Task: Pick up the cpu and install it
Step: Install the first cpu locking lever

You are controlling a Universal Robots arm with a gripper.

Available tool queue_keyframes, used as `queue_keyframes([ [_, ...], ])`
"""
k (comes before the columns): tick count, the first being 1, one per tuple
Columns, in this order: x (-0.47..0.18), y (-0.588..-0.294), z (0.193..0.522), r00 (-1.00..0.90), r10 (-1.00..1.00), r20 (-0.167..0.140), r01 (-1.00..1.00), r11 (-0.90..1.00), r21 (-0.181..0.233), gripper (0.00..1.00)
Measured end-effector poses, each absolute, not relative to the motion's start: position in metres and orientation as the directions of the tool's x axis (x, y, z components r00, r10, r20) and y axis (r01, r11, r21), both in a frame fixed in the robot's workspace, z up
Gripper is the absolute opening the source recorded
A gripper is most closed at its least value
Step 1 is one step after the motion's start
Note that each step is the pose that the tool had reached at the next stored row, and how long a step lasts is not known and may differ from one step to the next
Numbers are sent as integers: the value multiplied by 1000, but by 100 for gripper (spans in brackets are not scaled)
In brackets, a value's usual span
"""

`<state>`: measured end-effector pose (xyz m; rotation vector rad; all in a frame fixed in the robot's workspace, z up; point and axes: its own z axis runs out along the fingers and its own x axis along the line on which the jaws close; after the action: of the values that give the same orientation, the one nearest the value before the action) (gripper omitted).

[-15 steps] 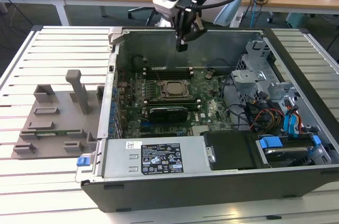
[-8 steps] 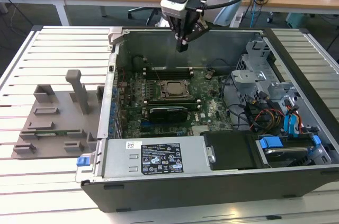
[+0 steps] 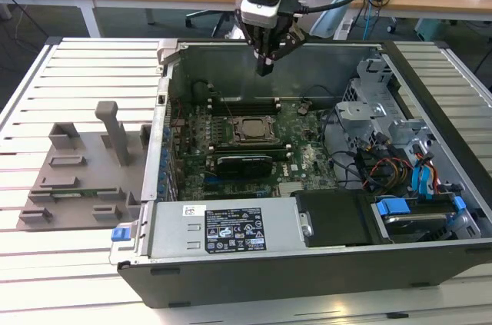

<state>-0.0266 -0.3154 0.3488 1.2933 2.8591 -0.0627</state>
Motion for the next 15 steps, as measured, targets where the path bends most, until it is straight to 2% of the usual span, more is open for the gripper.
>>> queue_keyframes([
  [15, -27, -315, 349, -806, 592, -19, 592, 805, -35, 11],
])
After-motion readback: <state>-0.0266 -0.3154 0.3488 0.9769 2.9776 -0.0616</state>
